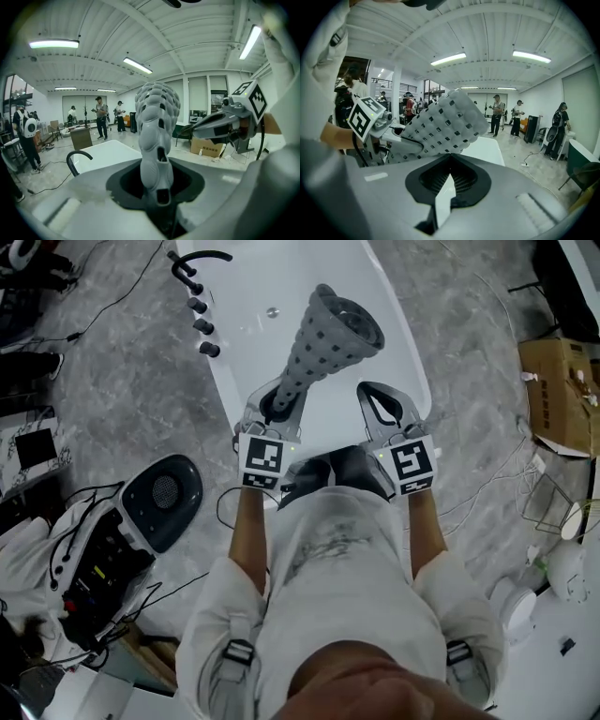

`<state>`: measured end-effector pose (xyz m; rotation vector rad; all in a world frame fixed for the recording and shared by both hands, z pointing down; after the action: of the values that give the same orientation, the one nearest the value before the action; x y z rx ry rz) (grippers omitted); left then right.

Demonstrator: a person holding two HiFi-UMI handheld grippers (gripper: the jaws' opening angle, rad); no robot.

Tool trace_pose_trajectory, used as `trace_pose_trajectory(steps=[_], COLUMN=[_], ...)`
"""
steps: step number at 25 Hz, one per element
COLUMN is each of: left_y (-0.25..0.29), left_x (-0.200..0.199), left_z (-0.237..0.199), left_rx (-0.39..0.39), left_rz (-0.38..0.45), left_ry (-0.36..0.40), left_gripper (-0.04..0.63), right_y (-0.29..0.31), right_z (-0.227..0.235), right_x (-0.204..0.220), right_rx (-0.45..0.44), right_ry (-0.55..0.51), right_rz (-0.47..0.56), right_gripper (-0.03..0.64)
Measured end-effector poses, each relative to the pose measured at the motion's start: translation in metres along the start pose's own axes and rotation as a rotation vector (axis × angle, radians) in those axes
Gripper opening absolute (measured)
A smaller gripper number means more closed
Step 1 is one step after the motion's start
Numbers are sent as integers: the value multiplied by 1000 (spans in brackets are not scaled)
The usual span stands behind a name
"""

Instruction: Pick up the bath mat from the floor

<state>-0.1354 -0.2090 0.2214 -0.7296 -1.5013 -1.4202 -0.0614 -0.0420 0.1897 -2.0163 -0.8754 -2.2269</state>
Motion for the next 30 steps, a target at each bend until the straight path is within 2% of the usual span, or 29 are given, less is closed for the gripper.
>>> trace_pose_trajectory(steps=[5,12,19,30], left_y=[-40,-75,-99,-105], left_x=[-30,-63,-67,-68], left_z=[13,12,16,22], left_rx=[-14,-28,-36,-40], left_rz=[43,75,101,103], left_ry=[-12,-20,-32,-41], left_gripper=[109,109,109,109], right_y=[-41,-63,-74,-77], right_z=[-13,-25,-46,-52], right_x=[-29,-63,-72,-72], right_rx=[19,12,-4,-35], right_ry=[-20,-29,-47,-66], right_rz=[43,80,93,92], right_gripper=[2,2,2,2])
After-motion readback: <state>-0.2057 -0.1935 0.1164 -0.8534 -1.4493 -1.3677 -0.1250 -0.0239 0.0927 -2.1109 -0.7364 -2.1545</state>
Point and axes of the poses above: the fingertips, and each gripper's own axes: y forward along the fingers, z to its right, x out of its underside, the point moved 7 cm from there along -y, backward along the fingers, and after that the axes turned 2 degrees about y, right-handed, at the moved point
